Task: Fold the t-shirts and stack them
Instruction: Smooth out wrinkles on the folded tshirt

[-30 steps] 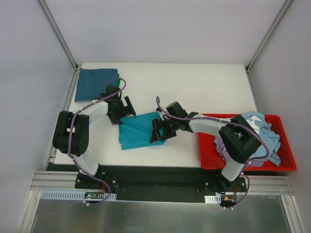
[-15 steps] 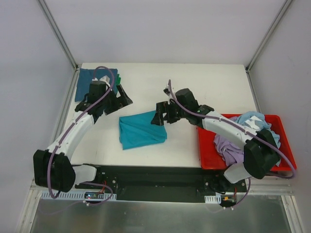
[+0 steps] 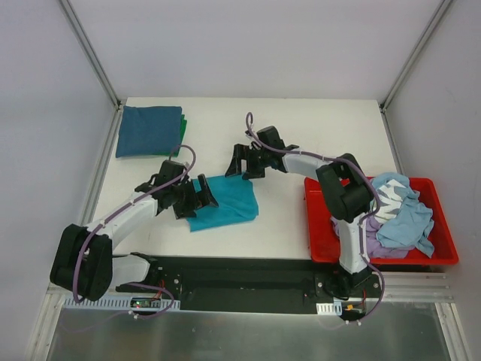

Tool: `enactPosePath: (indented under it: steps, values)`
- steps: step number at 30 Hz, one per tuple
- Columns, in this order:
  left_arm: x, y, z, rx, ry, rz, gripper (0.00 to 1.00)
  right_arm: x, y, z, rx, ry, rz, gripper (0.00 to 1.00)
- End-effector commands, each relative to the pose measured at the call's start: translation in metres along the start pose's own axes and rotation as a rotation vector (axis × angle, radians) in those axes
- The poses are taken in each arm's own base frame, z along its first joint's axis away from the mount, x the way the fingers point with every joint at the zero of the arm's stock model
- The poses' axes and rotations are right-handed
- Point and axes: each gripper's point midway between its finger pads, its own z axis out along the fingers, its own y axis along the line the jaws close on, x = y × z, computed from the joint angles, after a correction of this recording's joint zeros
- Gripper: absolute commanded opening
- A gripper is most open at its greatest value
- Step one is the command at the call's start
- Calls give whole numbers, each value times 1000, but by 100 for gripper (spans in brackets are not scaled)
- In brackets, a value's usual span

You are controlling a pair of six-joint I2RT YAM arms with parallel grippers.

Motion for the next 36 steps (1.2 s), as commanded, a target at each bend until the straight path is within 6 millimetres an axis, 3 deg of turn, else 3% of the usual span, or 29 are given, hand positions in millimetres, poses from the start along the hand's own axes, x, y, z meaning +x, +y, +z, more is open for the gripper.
enactPosePath:
  steps: [1,5,8,11,13,18,22,25,28,31,36]
  values:
    - [29,30,18,-70,90,-49,99,-22,-14,10,28,-10,9,96]
    - [50,52,22,-127,144,-72,99,-15,-38,13,112,8,5,96]
    - [48,50,16,-114,114,-55,99,-19,-45,10,127,1,-3,96]
    - [37,32,5,-53,76,-17,99,-22,-40,2,120,-2,-35,96]
    - [28,9,-7,27,45,24,99,-31,-29,-12,116,-27,-78,96]
    - [2,-22,-42,114,-101,110,99,-48,-2,-69,175,-134,-172,96]
    - [-10,-8,-49,21,-174,56,99,-18,7,-99,169,-147,-145,96]
    - [7,2,-40,6,-108,8,99,25,2,-113,147,-156,-113,96]
    - [29,25,-32,-45,-45,-33,99,75,-10,-120,113,-129,-40,97]
    - [45,46,-25,-99,-18,-69,99,108,-9,-118,38,-79,-22,99]
    - [50,74,-19,-198,-42,-97,88,128,-15,-98,31,-36,-128,87]
